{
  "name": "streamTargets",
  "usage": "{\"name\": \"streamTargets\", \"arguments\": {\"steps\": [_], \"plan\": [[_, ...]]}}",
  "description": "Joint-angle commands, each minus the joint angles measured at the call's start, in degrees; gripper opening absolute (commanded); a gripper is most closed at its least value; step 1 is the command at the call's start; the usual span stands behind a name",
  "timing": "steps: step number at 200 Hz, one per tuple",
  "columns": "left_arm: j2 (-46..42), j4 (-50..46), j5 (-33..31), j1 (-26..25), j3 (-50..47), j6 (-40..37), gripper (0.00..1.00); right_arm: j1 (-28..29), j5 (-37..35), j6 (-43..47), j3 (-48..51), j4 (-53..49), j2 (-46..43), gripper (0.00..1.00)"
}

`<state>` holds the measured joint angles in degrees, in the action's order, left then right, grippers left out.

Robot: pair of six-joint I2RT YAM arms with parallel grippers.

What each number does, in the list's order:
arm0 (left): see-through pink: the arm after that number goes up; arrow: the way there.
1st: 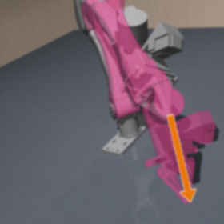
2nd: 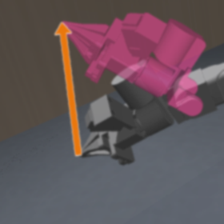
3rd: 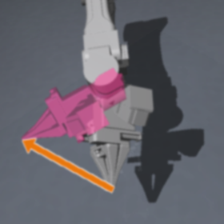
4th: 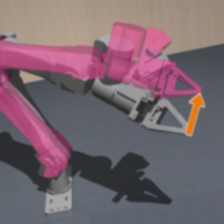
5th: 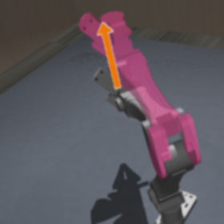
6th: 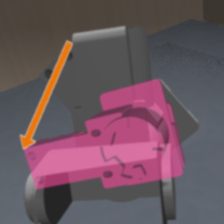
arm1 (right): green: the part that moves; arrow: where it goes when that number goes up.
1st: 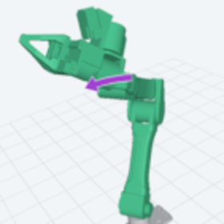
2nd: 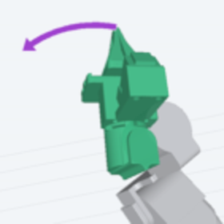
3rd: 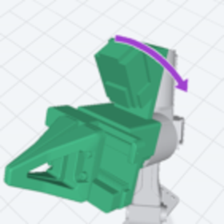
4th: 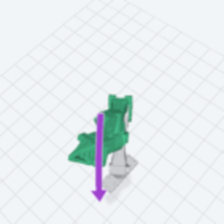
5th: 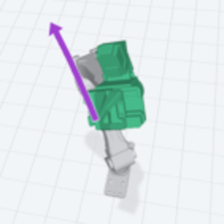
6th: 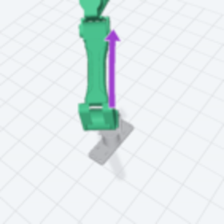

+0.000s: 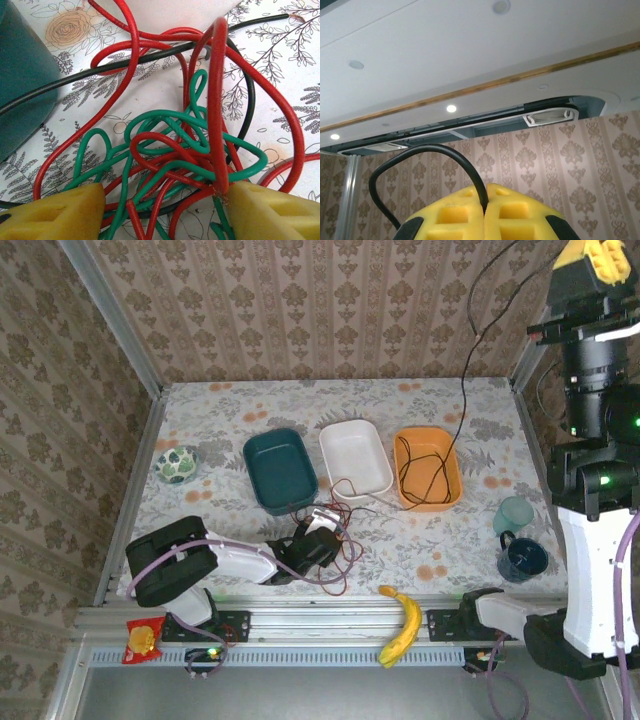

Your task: Untangle the cables

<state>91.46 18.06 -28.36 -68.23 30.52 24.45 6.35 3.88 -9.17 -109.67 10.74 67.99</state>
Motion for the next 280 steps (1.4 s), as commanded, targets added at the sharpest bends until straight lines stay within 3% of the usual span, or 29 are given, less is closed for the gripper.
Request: {"name": "streamTargets", "arguments": {"steps": [1,35,104,148,186,262,280], "plan": [[4.0,-9.2,2.4,-0.2,-1.1,-0.4,0.67,-0.5,0.7,1.6,-6.4,-2.5,4.2,0.00],[4.1,-8.8,2.4,-0.2,-1.2,-0.5,0.68,-1.1,-1.7,1.8,-9.5,-10.1,6.8,0.00],[3.8,-8.5,2.6,-0.2,-1.6,-0.7,0.68,-1.5,-5.2,0.7,6.1,-18.5,1.5,0.00],[3.9,-8.7,2.8,-0.2,-1.3,-0.9,0.68,5.7,-17.9,5.6,20.9,-23.0,-3.8,0.00],[4.7,-9.2,3.3,-0.1,-0.3,-1.5,0.68,9.2,-27.4,3.4,31.3,-24.5,-5.5,0.00],[4.2,-10.1,3.0,-0.1,-0.3,-0.8,0.69,9.0,-27.4,-2.9,46.3,-22.2,-2.9,0.00],[4.3,-10.6,3.2,-0.1,0.0,-0.9,0.70,7.9,-24.6,-5.6,47.8,-22.3,-0.6,0.00]]}}
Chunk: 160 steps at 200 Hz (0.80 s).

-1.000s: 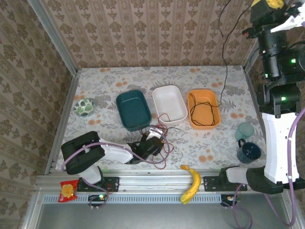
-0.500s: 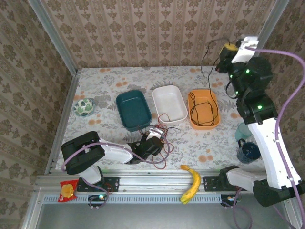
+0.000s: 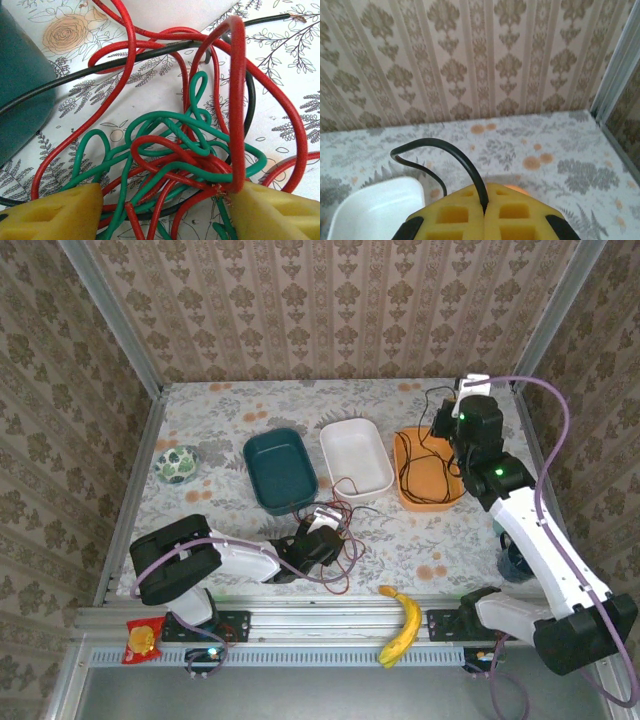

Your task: Untangle the cables

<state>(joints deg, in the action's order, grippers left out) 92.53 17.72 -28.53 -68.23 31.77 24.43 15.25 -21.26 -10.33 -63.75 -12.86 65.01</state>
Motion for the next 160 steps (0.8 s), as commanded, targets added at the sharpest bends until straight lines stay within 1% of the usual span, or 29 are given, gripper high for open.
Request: {"name": "streamTargets", "arguments": {"steps": [1,37,73,101,116,160], "plan": [[3.2,-10.2,3.4,-0.1,-1.3,-0.9,0.70,-1.1,0.6,-4.6,2.0,1.3,2.5,0.00],[3.4,-10.8,3.7,-0.1,-0.8,-1.2,0.70,-4.6,5.6,-11.7,5.4,2.1,7.5,0.00],[3.2,-11.2,3.6,-0.1,-0.9,-0.7,0.70,-6.4,5.0,-15.8,9.7,4.7,10.9,0.00],[3.4,-11.1,3.6,-0.1,-0.7,-0.8,0.71,-6.9,5.6,-17.8,11.0,3.7,14.3,0.00],[3.5,-11.1,3.6,-0.1,-0.7,-0.9,0.71,-7.0,5.9,-19.0,11.8,3.8,17.8,0.00],[3.3,-11.2,3.0,-0.2,-0.7,-0.8,0.71,-8.2,9.5,-23.4,12.1,2.5,22.8,0.00]]}}
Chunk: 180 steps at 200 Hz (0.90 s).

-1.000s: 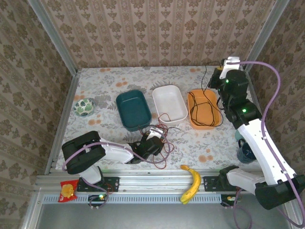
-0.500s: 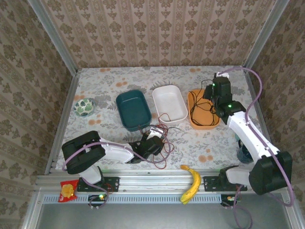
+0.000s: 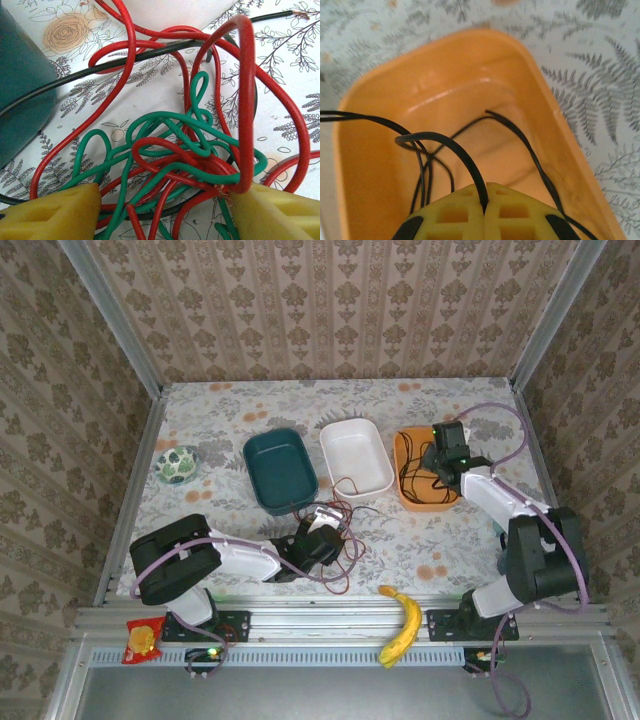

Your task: Untangle the cables

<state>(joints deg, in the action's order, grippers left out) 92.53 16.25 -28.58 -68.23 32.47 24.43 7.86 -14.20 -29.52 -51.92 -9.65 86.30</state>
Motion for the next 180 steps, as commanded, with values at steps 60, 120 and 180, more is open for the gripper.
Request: {"name": "streamTargets", "arguments": {"steps": [60,120,180], "plan": [[3.1,-9.9,2.4,-0.5,-1.4,-0.4,0.71,-1.8,-0.4,-5.3,0.4,-0.7,-2.4,0.43],[3.4,-9.3,2.5,-0.5,-1.2,-1.1,0.71,-1.4,0.5,-4.0,4.1,4.9,-13.5,0.52],[3.7,-9.4,2.9,-0.5,-0.8,-1.5,0.71,0.9,10.4,-0.8,-0.6,5.6,-9.7,0.57]]}}
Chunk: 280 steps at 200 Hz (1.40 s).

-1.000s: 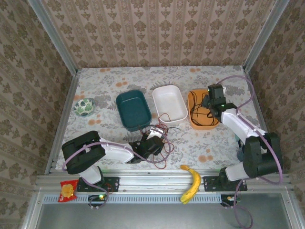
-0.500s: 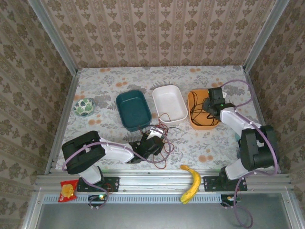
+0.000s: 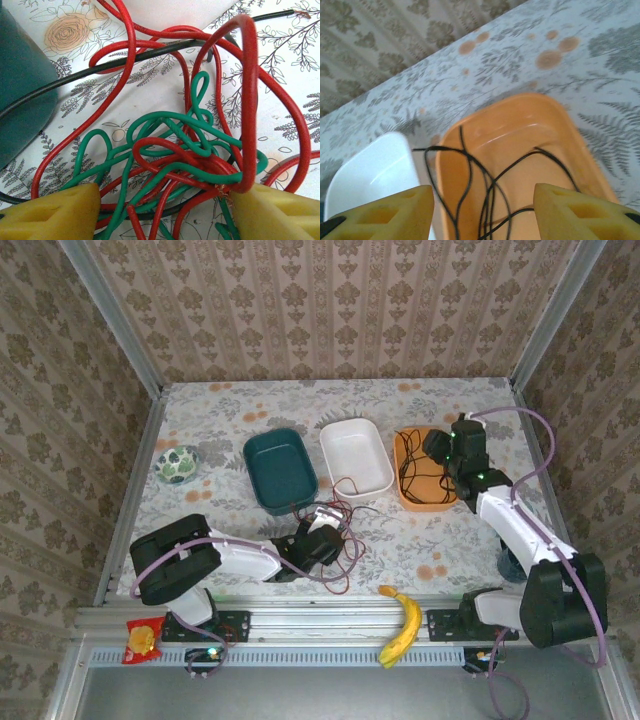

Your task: Untangle the cables

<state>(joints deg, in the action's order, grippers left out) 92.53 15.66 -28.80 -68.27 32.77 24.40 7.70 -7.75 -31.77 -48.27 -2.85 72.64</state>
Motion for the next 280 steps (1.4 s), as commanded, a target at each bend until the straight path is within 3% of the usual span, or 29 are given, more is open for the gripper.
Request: {"name": "streamTargets", "arguments": {"steps": [1,71,98,156,186,242,280], "plan": [[3.7,-8.8,3.1,-0.5,-1.1,-1.5,0.71,1.1,4.0,1.5,-4.4,-1.4,4.1,0.57],[3.5,-9.2,2.7,-0.5,-1.2,-1.0,0.71,0.4,2.2,1.5,-12.3,-9.8,18.7,0.53],[3.4,-9.3,2.9,-0.6,-1.1,-1.3,0.71,-1.0,0.9,-1.5,-12.0,-10.1,22.0,0.45],[1.1,-9.8,2.8,-0.9,-0.8,-2.8,0.71,-1.4,1.8,-4.4,-11.5,-10.7,26.0,0.41],[0.2,-9.6,3.0,-0.9,-0.5,-3.9,0.71,-1.3,1.6,-4.0,-10.1,-8.7,21.3,0.43],[-1.5,-7.1,4.9,-1.0,-0.2,-8.0,0.71,-0.7,-3.0,-1.6,-5.0,-5.6,4.0,0.52],[-4.3,-3.5,6.9,-0.9,-1.3,-10.5,0.72,8.5,0.7,6.2,-1.7,-7.5,-4.5,0.53]]}}
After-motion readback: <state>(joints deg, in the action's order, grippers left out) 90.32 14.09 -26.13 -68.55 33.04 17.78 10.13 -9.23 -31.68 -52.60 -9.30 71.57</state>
